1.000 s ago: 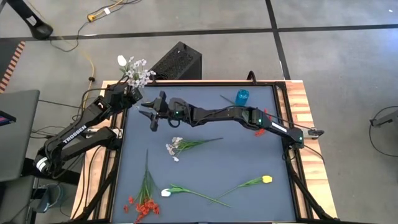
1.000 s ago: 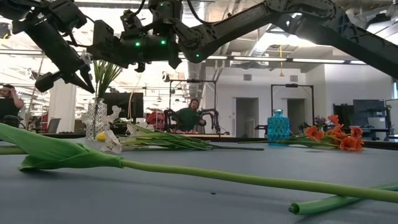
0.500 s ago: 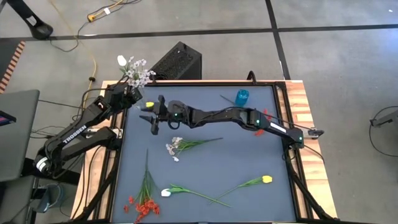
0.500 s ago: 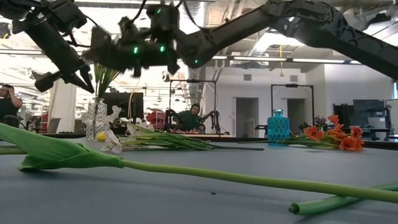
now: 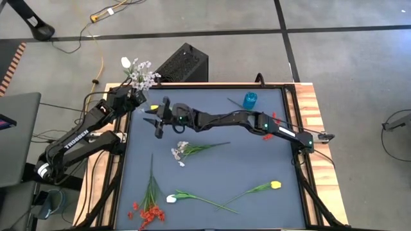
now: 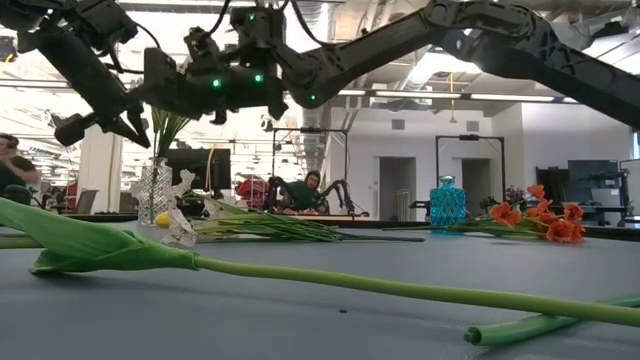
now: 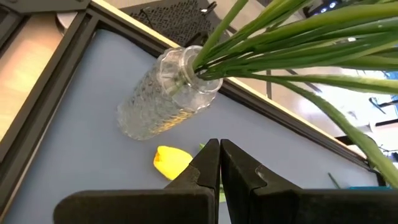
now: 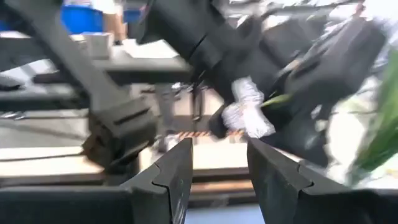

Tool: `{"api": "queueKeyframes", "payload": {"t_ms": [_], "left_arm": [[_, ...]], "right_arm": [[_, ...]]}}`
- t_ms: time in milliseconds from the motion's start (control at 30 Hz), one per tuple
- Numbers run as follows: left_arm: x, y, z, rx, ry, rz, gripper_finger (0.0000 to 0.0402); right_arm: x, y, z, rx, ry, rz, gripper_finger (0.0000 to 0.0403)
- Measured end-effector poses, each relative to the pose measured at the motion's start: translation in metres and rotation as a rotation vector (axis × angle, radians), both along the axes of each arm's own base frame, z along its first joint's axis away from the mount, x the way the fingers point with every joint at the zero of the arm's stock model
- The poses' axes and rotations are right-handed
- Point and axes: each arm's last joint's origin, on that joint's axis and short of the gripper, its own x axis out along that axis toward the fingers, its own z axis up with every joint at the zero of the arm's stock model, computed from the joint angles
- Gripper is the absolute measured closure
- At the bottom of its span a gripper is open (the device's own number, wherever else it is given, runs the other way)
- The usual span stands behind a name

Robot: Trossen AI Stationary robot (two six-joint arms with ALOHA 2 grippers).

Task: Sort flowers into vase by color
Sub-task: Put the top white flower into the transparent vase

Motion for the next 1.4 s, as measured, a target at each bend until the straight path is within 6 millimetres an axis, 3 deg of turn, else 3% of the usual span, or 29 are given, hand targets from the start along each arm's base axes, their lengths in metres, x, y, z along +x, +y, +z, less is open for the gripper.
{"api": "queueKeyframes", "payload": {"t_ms": [233,567,767,1067,1400], "left_arm": [[0.000,-0.001,-0.001,-0.011,-0.002,-0.016,0.0401],[0.000,-0.001,-0.001,-0.014,-0.005,-0.020,0.0401],[0.000,-0.001,-0.001,-0.014,-0.005,-0.020,0.0401],[0.000,-0.001,-0.001,-0.018,-0.012,-0.016,0.0401],[-0.003,-0.007,0.005,0.033,-0.026,-0.060,0.0401]], "right_arm": [[-0.001,-0.005,0.012,-0.020,-0.069,-0.067,0.0226],[0.000,-0.007,0.008,-0.018,-0.056,-0.071,0.0236],[0.000,-0.007,0.008,-0.017,-0.054,-0.071,0.0272],[0.000,-0.007,0.007,-0.016,-0.051,-0.070,0.0383],[-0.002,-0.023,0.002,-0.010,-0.001,-0.099,0.0385]]}}
